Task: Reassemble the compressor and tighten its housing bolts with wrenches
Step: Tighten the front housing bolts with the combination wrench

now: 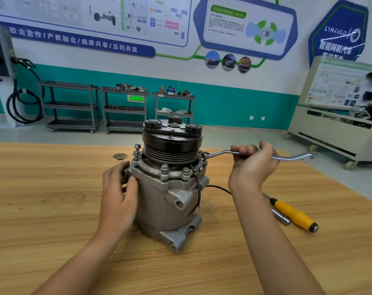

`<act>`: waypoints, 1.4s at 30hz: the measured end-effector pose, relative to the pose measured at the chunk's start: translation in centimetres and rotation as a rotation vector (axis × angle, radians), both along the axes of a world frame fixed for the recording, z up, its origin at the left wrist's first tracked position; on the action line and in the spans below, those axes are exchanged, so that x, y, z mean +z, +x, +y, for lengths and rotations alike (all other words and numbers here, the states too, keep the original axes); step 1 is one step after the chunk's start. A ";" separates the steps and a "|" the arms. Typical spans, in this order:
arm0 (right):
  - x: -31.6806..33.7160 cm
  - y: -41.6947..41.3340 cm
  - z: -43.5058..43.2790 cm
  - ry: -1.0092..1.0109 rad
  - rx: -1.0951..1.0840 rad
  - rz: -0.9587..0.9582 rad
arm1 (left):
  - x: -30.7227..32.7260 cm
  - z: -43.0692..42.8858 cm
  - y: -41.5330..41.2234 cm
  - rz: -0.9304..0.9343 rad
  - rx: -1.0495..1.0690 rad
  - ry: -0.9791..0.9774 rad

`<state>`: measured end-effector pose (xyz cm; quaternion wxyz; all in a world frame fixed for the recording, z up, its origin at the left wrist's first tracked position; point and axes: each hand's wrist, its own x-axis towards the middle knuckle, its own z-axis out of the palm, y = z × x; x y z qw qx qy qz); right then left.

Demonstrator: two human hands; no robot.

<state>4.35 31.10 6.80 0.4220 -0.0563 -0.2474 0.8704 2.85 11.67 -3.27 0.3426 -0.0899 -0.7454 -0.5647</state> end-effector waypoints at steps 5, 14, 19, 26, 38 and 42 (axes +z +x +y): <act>-2.1 2.5 -1.6 0.291 -0.172 0.128 | 0.0 0.0 0.1 -0.005 -0.002 -0.010; -5.9 3.3 -3.1 1.172 -0.543 0.364 | -0.1 -0.1 0.0 -0.009 -0.012 -0.006; -5.7 3.4 -4.1 1.502 -0.692 0.323 | 0.1 -0.2 0.2 -0.015 -0.022 0.003; -4.6 3.6 -4.9 1.632 -0.739 0.227 | 0.2 -0.1 0.3 0.019 -0.003 -0.033; 4.7 4.2 0.3 0.127 0.304 0.171 | 0.1 -0.2 0.2 -0.008 -0.010 -0.007; 4.5 1.3 2.1 0.129 0.561 0.054 | 0.1 -0.2 0.1 -0.004 -0.019 -0.007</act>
